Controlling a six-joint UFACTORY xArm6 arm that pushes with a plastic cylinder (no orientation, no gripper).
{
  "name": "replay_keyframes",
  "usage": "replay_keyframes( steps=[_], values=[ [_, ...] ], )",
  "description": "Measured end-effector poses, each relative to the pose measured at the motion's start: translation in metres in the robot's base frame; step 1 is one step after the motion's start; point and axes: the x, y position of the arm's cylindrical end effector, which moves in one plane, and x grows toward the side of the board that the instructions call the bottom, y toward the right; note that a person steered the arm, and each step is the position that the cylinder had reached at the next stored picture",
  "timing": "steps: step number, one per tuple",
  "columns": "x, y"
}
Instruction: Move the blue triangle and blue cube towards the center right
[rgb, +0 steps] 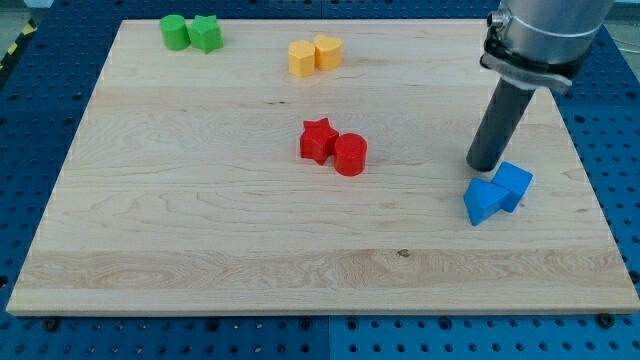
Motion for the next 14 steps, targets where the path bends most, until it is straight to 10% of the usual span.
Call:
replay_keyframes(
  steps=[4,5,14],
  values=[
    [0.144,0.048],
    [0.141,-0.013],
    [0.111,0.034]
  ],
)
